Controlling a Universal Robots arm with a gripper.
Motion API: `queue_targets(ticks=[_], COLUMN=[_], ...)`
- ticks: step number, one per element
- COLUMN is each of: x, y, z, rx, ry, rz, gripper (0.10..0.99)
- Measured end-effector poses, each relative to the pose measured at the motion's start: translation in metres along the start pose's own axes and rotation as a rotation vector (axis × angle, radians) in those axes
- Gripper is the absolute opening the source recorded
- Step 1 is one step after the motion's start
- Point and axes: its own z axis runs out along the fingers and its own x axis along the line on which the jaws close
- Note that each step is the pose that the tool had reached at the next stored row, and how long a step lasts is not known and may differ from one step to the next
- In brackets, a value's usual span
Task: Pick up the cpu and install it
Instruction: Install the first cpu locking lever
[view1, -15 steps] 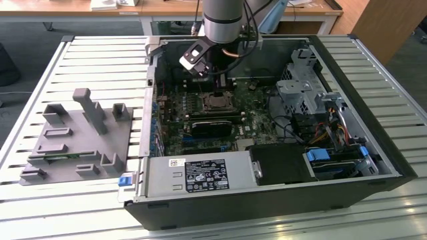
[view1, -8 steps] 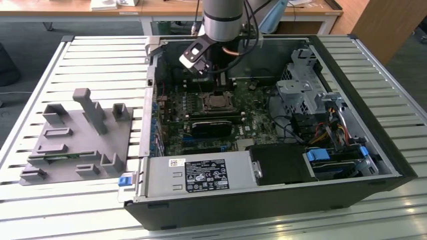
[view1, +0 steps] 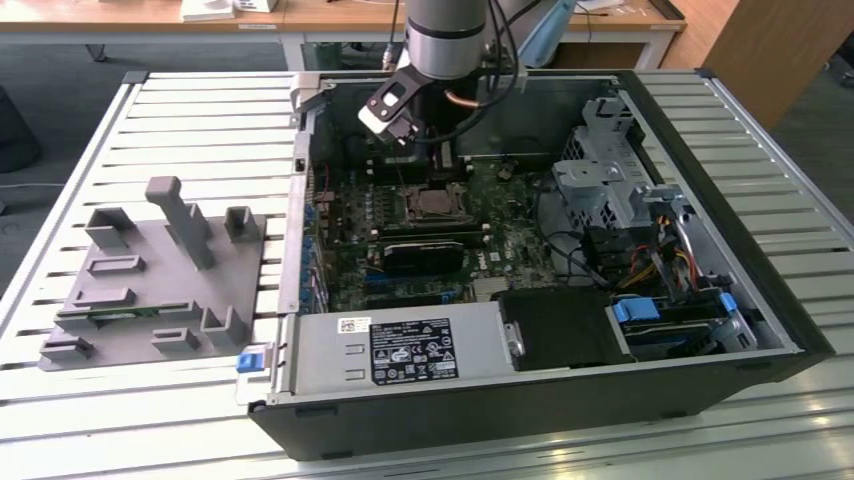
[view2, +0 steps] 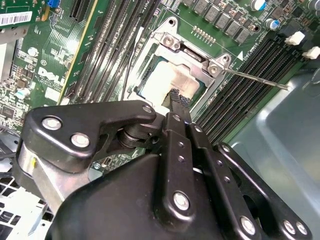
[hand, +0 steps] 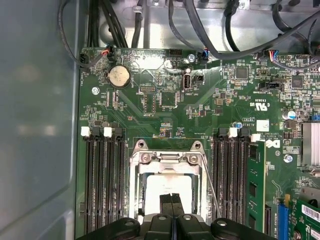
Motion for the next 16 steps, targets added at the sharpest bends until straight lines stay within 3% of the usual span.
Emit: queue_targets(ticks=[16], x=[-0.0001], y=[0.0001], z=[-0.0055], rx=[0.0], ry=[0.0], rz=[0.0], gripper=[0.106])
